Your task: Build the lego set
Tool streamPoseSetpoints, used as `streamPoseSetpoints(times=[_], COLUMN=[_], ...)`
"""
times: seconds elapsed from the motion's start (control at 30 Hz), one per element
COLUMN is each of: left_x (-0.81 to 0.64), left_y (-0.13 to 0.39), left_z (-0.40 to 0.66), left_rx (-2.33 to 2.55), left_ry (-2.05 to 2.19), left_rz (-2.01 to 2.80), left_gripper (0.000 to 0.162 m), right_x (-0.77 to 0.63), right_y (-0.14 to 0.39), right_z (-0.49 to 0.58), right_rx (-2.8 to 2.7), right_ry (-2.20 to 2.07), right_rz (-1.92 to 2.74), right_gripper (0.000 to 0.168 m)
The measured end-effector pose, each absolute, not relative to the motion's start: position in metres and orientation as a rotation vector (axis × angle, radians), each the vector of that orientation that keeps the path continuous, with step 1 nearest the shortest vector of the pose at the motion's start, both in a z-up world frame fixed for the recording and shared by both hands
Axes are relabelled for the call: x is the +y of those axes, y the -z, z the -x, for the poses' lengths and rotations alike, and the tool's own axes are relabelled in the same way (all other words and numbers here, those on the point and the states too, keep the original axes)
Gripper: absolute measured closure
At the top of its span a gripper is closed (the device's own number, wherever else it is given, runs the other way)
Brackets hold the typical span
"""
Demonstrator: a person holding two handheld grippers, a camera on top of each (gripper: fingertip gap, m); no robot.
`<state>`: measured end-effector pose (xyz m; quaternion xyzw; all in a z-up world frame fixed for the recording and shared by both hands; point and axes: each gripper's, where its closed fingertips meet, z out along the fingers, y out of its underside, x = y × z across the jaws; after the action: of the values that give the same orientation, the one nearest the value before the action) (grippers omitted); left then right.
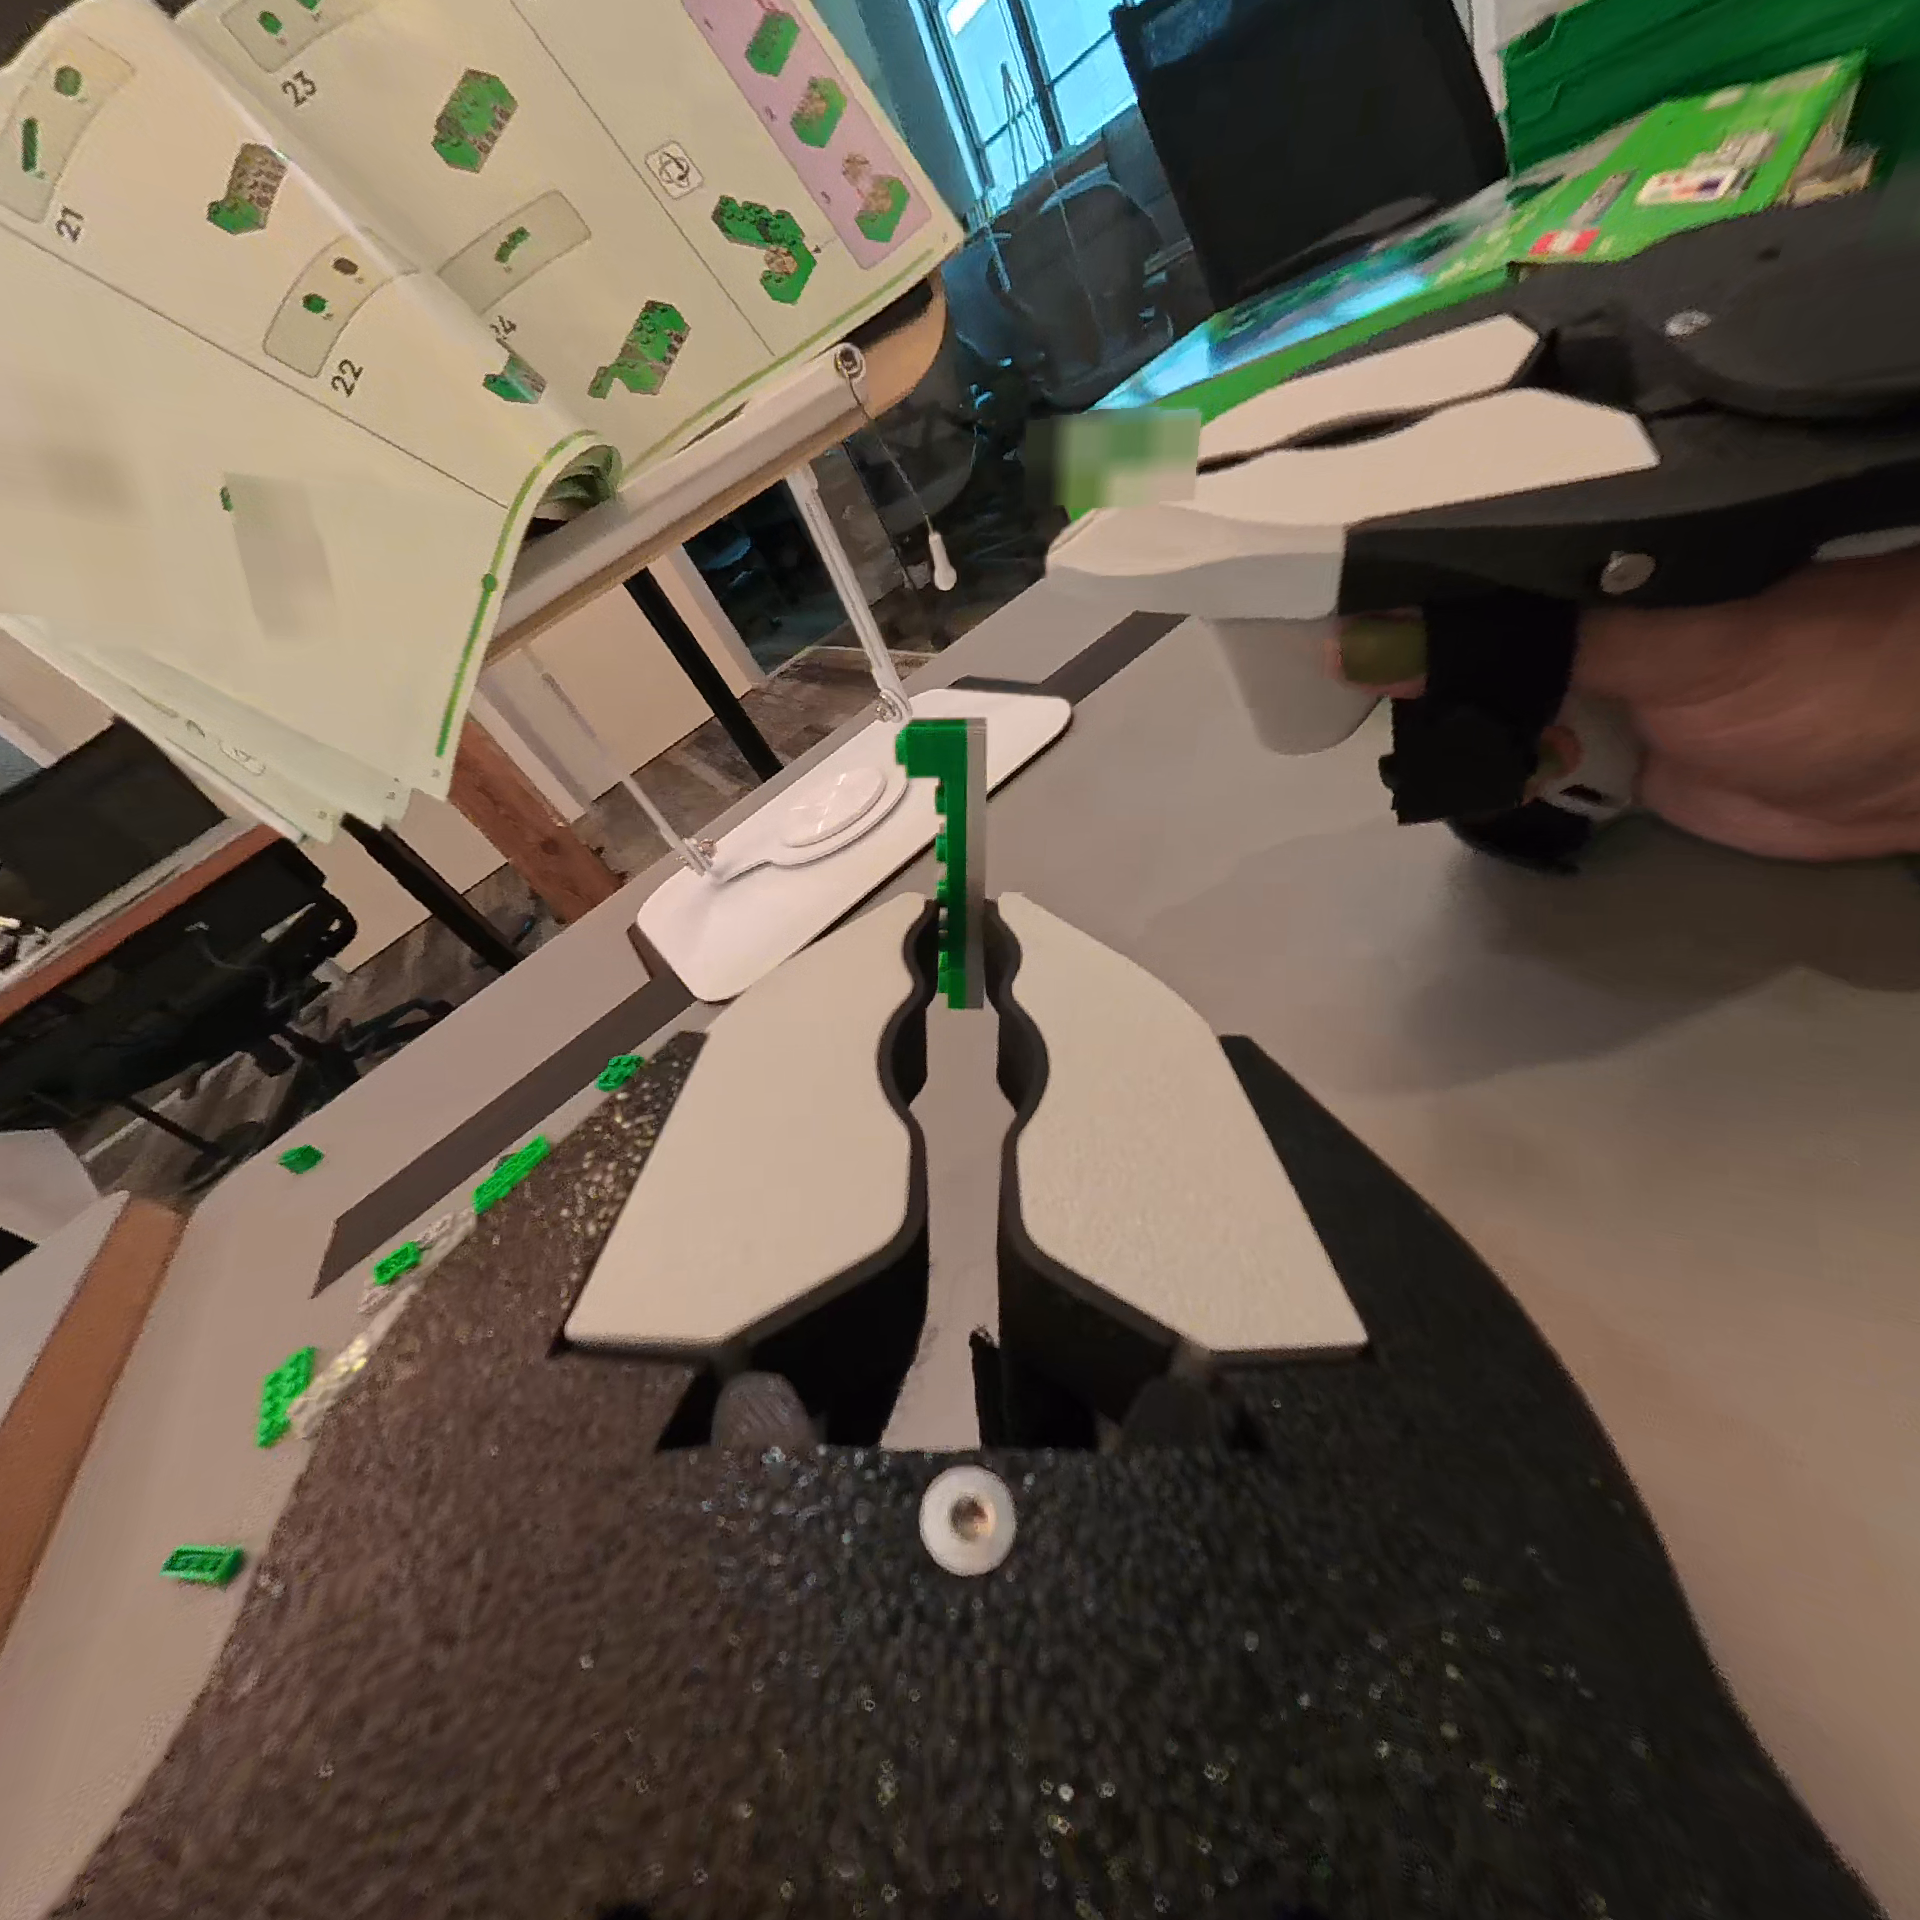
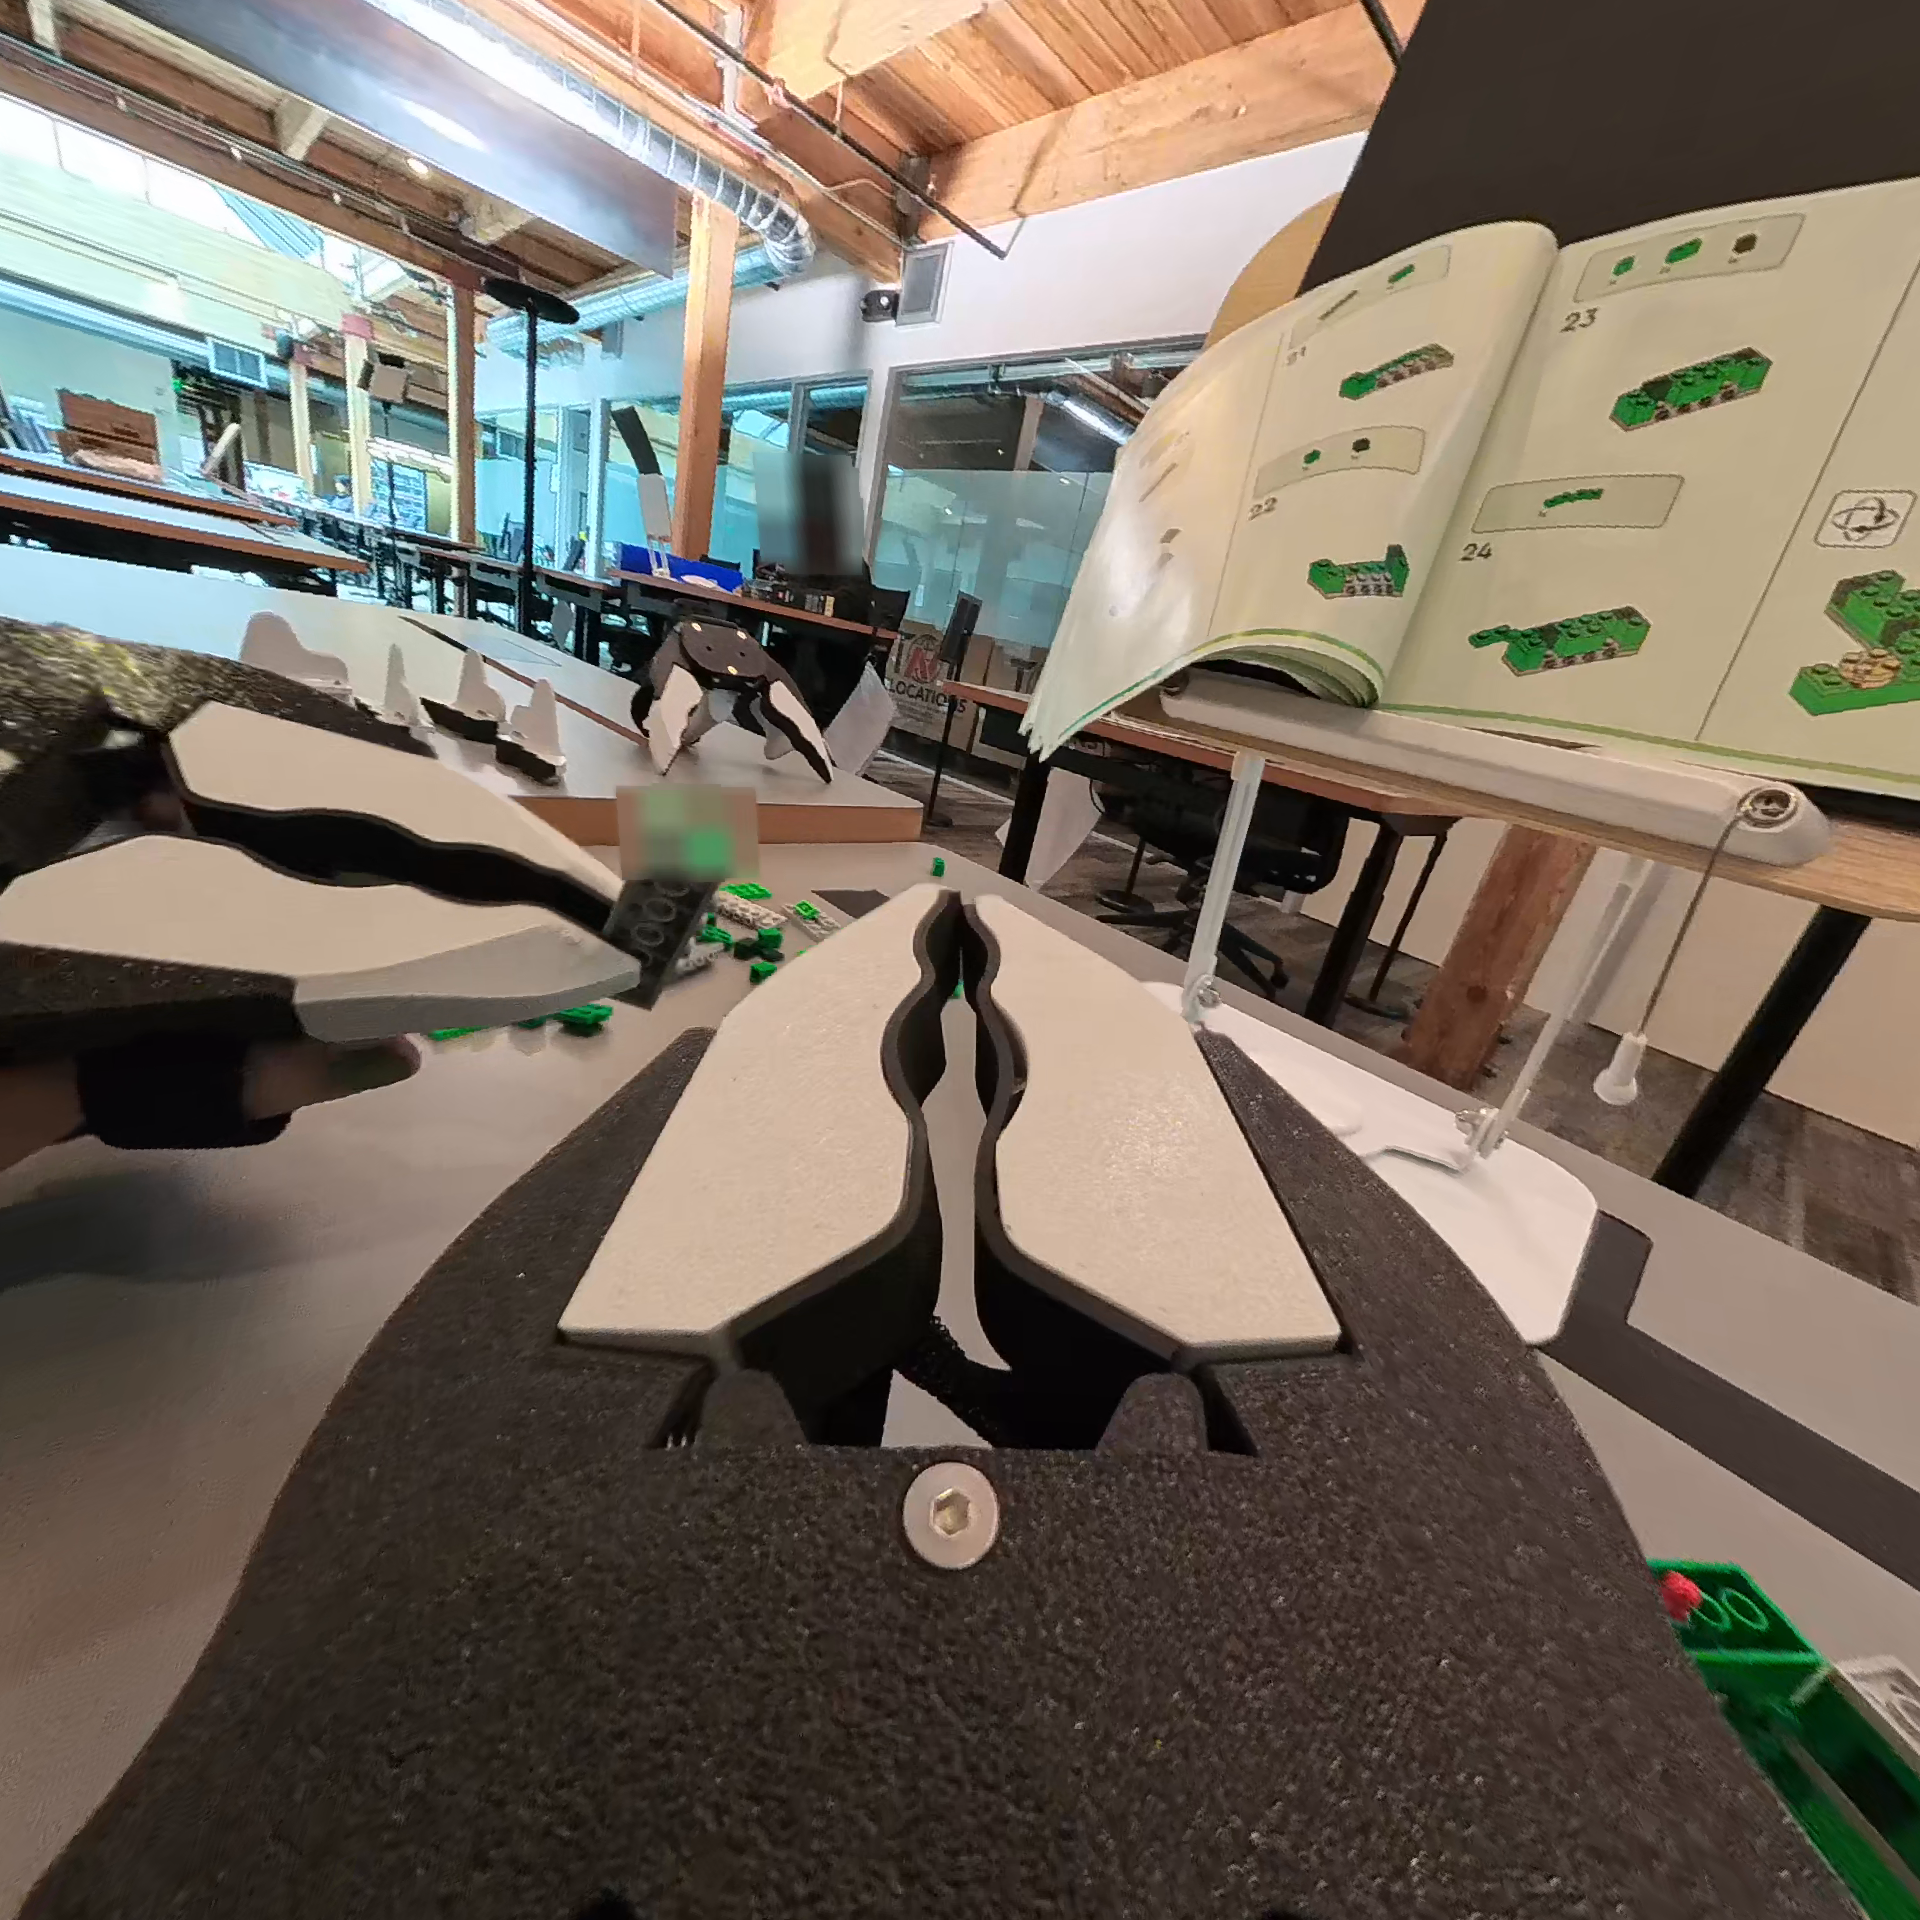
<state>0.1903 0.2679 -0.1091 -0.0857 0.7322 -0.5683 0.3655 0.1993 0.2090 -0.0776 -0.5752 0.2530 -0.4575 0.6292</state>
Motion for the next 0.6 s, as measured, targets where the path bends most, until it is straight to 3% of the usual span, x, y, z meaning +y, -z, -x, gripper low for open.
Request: streamPoseSetpoints(times=[0.13, 0.23, 0.4, 0.6], left_x=[0.272, 0.275, 0.286, 0.272], left_y=[0.106, 0.097, 0.083, 0.096], left_z=[-0.192, -0.19, -0.184, -0.178], left_rx=[1.855, 1.792, 1.528, 1.554], left_ry=[1.495, 1.51, 1.04, 0.924], left_rz=[0.251, 0.22, -0.118, -0.251], left_gripper=[0.155, 0.155, 0.155, 0.155], right_x=[0.215, 0.222, 0.237, 0.25], right_y=[0.076, 0.071, 0.067, 0.085], right_z=[-0.194, -0.184, -0.165, -0.163], right_rx=[0.537, 0.473, 0.378, 0.369], right_ry=[1.005, 0.914, 0.618, 0.559], right_rz=[1.304, 1.271, 1.269, 1.43], right_gripper=[0.168, 0.158, 0.138, 0.142])
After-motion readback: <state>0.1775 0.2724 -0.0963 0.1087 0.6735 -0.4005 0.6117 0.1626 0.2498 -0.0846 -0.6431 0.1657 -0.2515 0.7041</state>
